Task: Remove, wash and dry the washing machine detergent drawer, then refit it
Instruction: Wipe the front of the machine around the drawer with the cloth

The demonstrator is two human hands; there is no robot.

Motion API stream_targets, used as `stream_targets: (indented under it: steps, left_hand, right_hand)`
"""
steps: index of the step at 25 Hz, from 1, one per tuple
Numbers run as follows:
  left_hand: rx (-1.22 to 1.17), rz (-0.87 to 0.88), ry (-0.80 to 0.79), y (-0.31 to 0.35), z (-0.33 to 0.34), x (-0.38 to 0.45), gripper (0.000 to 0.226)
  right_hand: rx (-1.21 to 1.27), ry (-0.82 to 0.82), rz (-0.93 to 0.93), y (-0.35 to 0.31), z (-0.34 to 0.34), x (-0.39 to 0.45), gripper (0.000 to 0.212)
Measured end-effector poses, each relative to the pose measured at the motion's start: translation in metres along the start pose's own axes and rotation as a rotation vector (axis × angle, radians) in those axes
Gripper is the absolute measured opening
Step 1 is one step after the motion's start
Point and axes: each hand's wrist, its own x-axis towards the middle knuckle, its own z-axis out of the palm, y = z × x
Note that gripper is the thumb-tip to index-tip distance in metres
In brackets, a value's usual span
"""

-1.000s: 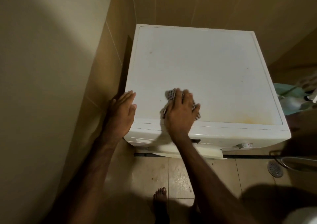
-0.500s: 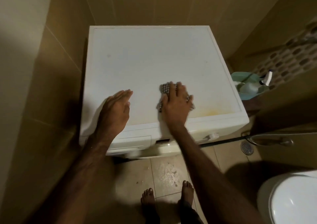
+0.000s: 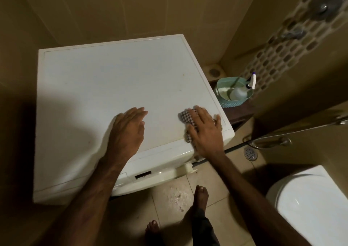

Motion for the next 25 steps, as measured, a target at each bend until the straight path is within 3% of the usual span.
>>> stream_targets:
  steps: [4, 5, 7, 9, 11, 14, 20, 23, 25]
  left_hand:
    - [0.025, -0.057, 0.101, 0.017, 0.012, 0.015, 0.038]
    - [0.025, -0.047, 0.106, 0.026, 0.015, 0.02, 0.038]
    - [0.032, -0.035, 0.099, 0.048, 0.024, 0.035, 0.038]
    - [-0.019, -0.091, 0.061, 0.074, 0.032, 0.049, 0.035]
    - [-0.123, -0.182, 0.001, 0.105, 0.042, 0.061, 0.034]
    - [-0.184, -0.269, -0.069, 0.155, 0.064, 0.081, 0.042]
    - [-0.251, -0.414, -0.168, 0.226, 0.098, 0.113, 0.047]
    - [-0.214, -0.481, -0.156, 0.254, 0.109, 0.124, 0.041]
    - [-0.14, -0.492, -0.119, 0.262, 0.117, 0.135, 0.035]
  right_hand:
    - [0.017, 0.022, 0.27, 0.035, -0.014, 0.066, 0.058]
    - [0.061, 0.006, 0.218, 0.023, -0.013, 0.08, 0.058]
    - [0.116, -0.046, -0.059, 0.001, -0.006, 0.078, 0.056]
    - [0.138, -0.096, -0.222, 0.018, -0.007, 0.051, 0.057]
    - [0.088, -0.065, -0.095, 0.053, -0.014, 0.046, 0.06]
    - [0.183, -0.102, 0.255, 0.067, -0.026, 0.059, 0.063]
    - [0.454, 0.01, 0.469, 0.073, -0.033, 0.015, 0.068]
    - [0.908, -0.141, 0.667, 0.087, -0.023, 0.052, 0.067]
    - [1.262, -0.14, 0.726, 0.099, -0.019, 0.07, 0.056]
